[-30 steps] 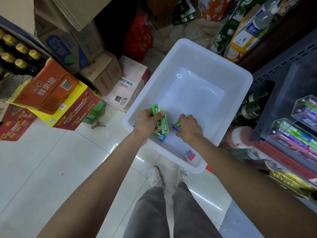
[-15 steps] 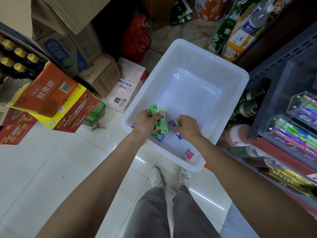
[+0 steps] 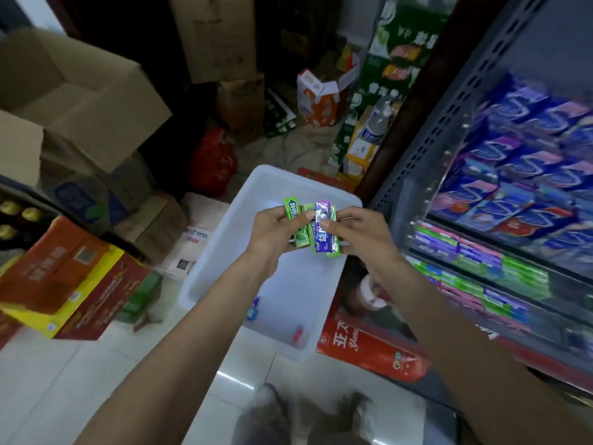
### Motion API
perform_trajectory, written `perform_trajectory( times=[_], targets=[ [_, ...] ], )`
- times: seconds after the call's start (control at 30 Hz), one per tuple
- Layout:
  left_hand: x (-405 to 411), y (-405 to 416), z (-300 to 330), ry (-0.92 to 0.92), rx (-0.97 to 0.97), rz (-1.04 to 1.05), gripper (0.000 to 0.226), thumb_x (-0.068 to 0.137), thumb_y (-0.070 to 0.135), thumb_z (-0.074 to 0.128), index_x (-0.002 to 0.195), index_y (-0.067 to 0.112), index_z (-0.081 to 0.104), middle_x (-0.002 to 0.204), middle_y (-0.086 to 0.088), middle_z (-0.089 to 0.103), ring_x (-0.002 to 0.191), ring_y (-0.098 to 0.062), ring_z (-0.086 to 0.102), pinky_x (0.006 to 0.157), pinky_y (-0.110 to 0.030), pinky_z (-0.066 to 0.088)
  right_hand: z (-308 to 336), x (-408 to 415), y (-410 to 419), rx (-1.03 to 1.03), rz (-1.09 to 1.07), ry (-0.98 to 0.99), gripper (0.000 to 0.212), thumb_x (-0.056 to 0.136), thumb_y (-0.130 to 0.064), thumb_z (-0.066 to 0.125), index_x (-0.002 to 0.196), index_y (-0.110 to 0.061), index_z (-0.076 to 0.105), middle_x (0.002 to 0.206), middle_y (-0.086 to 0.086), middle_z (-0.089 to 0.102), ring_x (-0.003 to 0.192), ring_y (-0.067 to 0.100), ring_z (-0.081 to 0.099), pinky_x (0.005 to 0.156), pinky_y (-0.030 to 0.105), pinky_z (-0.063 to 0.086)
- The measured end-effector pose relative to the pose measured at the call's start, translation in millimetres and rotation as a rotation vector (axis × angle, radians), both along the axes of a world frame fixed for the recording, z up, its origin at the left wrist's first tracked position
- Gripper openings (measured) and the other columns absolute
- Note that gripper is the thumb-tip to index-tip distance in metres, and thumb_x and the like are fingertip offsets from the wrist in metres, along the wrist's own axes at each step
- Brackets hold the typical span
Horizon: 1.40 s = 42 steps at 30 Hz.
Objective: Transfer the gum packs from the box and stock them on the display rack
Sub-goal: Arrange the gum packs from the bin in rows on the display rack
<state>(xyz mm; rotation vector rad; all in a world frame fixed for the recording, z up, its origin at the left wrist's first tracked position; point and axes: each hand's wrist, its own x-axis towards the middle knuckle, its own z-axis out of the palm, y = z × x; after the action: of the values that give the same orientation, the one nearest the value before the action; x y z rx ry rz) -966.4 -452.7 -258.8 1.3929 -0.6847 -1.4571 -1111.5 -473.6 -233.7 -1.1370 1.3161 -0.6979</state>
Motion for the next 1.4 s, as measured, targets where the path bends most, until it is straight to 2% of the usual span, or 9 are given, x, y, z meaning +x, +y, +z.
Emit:
perform_trajectory(
  times=[0.17,0.4,0.53,0.67,0.8,0.93,1.1,1.23,1.4],
  targets=[
    [-94.8,-29.5,67.1,-0.024,-0.143,-0.216,0.004,0.084,0.011,0.068,0.087,0.013,0.068,0.067,0.004,0.071,0.060,-0.008,0.067,0.058,-0.023,0.056,58.0,-97.0,-3.8,-0.162,-0.159,0.075,0.021,0.073,-0.020,0.079,0.076,-0.015,0.060,0.074,0.005,0.062,0.067,0.013,0.061,0.057,0.027,0.048],
    [-246.5,-47.5,115.9,-0.150,-0.242,-0.349,0.010,0.078,0.016,0.075,0.084,0.009,0.070,0.075,-0.004,0.071,0.070,-0.015,0.062,0.067,-0.033,0.051,98.6,-246.2,-1.1,-0.272,-0.279,0.116,0.033,0.072,-0.022,0.080,0.090,-0.001,0.062,0.082,0.014,0.062,0.075,0.019,0.060,0.058,0.027,0.046],
    [-344.5,-52.1,129.5,-0.090,-0.240,-0.333,0.006,0.082,0.010,0.070,0.078,0.013,0.067,0.062,0.005,0.068,0.057,-0.008,0.063,0.056,-0.023,0.054,116.6,-349.7,-1.7,-0.233,-0.249,0.051,0.011,0.080,-0.016,0.072,0.086,-0.010,0.066,0.074,0.000,0.065,0.060,0.001,0.061,0.047,0.014,0.043],
    [-422.4,-61.5,132.6,-0.059,-0.225,-0.300,0.006,0.083,0.009,0.069,0.079,0.012,0.066,0.066,0.002,0.068,0.055,-0.007,0.064,0.059,-0.027,0.057,117.8,-451.1,-12.4,-0.130,-0.295,-0.049,0.004,0.086,-0.011,0.065,0.087,-0.007,0.065,0.070,0.000,0.055,0.062,0.008,0.051,0.051,0.017,0.040],
    [-474.1,-71.5,141.4,-0.050,-0.215,-0.277,0.007,0.083,0.010,0.069,0.078,0.013,0.066,0.067,0.002,0.069,0.056,-0.006,0.065,0.053,-0.021,0.056,123.4,-523.1,-23.7,-0.120,-0.314,-0.066,0.020,0.087,0.004,0.058,0.105,-0.004,0.063,0.085,0.006,0.066,0.076,0.013,0.062,0.069,0.018,0.051],
    [-507.8,-88.5,151.7,-0.060,-0.220,-0.277,0.005,0.083,0.012,0.069,0.087,0.012,0.066,0.081,-0.002,0.070,0.069,-0.011,0.067,0.061,-0.023,0.057,134.2,-566.0,-36.0,-0.315,-0.355,0.139,0.023,0.082,0.003,0.065,0.104,-0.004,0.064,0.086,0.006,0.067,0.069,0.009,0.061,0.057,0.011,0.048],
    [-536.1,-101.9,155.4,-0.070,-0.222,-0.291,0.009,0.084,0.015,0.069,0.091,0.011,0.064,0.085,-0.003,0.070,0.072,-0.011,0.066,0.063,-0.022,0.057,124.4,-604.7,-70.9,-0.624,-0.225,0.710,0.024,0.081,-0.003,0.069,0.104,-0.009,0.071,0.092,0.001,0.066,0.080,0.010,0.061,0.069,0.000,0.041],
    [-547.2,-108.4,154.7,-0.076,-0.203,-0.277,0.010,0.085,0.014,0.068,0.094,0.009,0.065,0.085,-0.004,0.069,0.073,-0.013,0.066,0.069,-0.026,0.058,109.8,-614.7,-93.9,-0.684,-0.108,0.975,0.022,0.084,-0.007,0.066,0.104,-0.013,0.070,0.106,0.006,0.067,0.099,0.023,0.062,0.086,0.034,0.049],
    [-546.9,-116.3,152.8,-0.115,-0.189,-0.245,0.011,0.084,0.016,0.069,0.094,0.011,0.066,0.086,-0.003,0.071,0.074,-0.012,0.067,0.068,-0.025,0.057,99.4,-603.1,-101.9,-0.739,-0.018,1.104,0.025,0.091,-0.018,0.058,0.115,-0.020,0.066,0.114,0.000,0.063,0.110,0.019,0.053,0.083,0.033,0.046]
  ],
)
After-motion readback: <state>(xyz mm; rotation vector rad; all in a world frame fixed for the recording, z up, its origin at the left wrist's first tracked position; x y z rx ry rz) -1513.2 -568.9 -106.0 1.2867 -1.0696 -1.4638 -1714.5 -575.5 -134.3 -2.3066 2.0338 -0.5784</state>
